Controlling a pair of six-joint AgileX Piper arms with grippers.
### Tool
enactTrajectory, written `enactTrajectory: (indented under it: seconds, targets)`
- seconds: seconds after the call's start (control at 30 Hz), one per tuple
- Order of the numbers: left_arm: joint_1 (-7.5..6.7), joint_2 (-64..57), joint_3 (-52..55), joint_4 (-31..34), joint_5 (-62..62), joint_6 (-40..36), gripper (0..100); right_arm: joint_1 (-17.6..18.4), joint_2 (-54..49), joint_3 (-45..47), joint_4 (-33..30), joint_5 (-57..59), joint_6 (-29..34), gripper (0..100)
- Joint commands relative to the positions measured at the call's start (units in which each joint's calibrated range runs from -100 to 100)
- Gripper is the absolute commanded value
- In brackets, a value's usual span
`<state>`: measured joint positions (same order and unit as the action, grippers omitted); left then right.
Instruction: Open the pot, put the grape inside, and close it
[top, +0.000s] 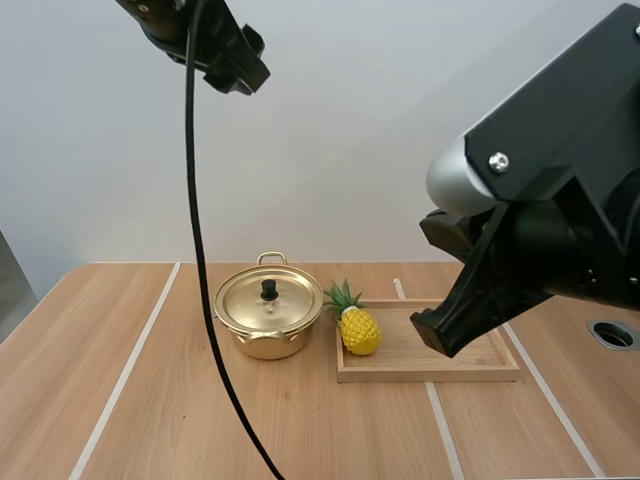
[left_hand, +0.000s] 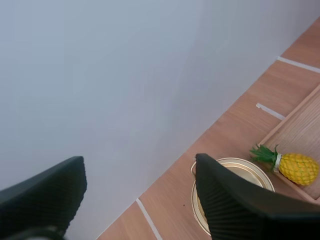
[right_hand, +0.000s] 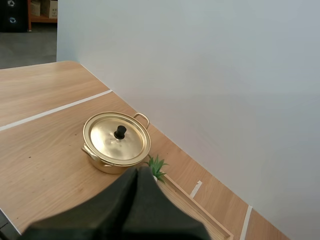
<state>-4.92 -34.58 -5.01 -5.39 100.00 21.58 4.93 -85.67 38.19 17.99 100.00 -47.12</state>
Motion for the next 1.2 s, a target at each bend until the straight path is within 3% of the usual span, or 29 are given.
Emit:
enactTrajectory:
  seconds: [0.0,0.13,0.17,0.27,0.4,0.67,0.83,1.0,1.17]
  targets:
    - [-0.02,-4.4,-0.5,0.1,0.0,-3.1,100,-0.2,-0.5,0.2,-0.6,0.0,0.1,0]
    - [-0.02,-10.5,-0.5,0.1,0.0,-5.9,100,-0.2,-0.5,0.2,-0.7,0.0,0.1,0]
    - [-0.02,-12.0,-0.5,0.1,0.0,-6.6,94,-0.2,-0.5,0.2,-0.7,0.0,0.1,0]
    - [-0.02,-16.2,0.2,-0.2,0.0,-7.8,59,-0.2,-0.5,0.2,-0.7,0.0,0.1,0]
    - [-0.02,-22.0,2.6,-0.4,0.0,-7.8,3,-0.2,-0.5,0.2,-0.7,0.0,0.8,0]
    - [-0.02,-34.7,14.5,-0.4,0.0,-9.4,0,-0.2,-0.8,0.2,-0.8,0.0,11.8,0]
    - [-0.02,-43.7,25.7,-0.2,0.0,-12.7,0,-0.2,-3.7,0.3,-4.5,-0.8,20.9,0]
    - [-0.02,-50.7,38.9,2.7,-15.7,-22.9,0,-0.2,-9.3,2.8,-11.1,-14.3,27.5,0]
    - [0.06,-54.7,50.5,10.5,-31.1,-35.5,0,-0.2,-14.3,10.4,-19.1,-26.3,34.4,0]
